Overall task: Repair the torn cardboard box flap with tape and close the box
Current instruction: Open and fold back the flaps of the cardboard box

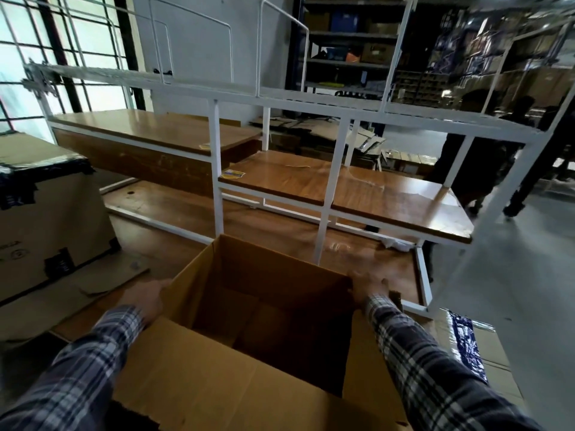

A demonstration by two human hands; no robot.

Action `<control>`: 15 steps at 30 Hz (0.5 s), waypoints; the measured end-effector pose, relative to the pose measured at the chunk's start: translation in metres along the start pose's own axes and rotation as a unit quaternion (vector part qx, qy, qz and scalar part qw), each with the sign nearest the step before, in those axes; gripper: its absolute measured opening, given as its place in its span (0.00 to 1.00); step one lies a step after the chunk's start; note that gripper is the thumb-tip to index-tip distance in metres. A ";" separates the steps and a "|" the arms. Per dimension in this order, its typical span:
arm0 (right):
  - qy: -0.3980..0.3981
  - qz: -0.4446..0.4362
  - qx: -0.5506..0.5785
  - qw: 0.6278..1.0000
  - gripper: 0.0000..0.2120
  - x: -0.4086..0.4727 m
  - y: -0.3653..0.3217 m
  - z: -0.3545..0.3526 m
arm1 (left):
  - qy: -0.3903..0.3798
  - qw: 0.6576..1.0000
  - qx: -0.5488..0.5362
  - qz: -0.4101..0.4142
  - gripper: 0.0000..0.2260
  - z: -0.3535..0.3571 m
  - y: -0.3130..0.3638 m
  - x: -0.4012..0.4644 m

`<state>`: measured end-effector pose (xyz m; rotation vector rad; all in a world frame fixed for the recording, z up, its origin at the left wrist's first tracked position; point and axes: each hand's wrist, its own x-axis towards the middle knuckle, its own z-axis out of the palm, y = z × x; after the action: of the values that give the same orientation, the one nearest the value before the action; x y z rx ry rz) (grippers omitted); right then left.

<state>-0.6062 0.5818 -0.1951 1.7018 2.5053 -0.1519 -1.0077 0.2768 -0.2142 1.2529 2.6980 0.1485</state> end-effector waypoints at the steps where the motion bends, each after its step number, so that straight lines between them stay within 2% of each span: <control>1: 0.005 -0.003 -0.003 1.000 0.18 0.001 0.001 0.001 | -0.006 1.000 -0.003 -0.006 0.22 -0.003 0.004 -0.005; 5: 0.036 -0.009 -0.005 0.999 0.17 0.006 0.005 0.006 | 0.013 0.999 -0.040 -0.032 0.22 -0.001 0.009 0.001; 9: 0.025 -0.009 -0.004 1.000 0.17 0.023 0.011 0.007 | 0.029 0.995 -0.073 -0.062 0.26 0.012 0.007 0.025; 15: 0.070 -0.007 0.013 0.997 0.20 0.070 0.039 0.008 | 0.074 0.992 -0.083 -0.067 0.19 0.031 0.037 0.069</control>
<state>-0.5953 0.6598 -0.2137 1.7647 2.6254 -0.0683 -1.0181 0.3538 -0.2458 1.0483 2.8148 0.4557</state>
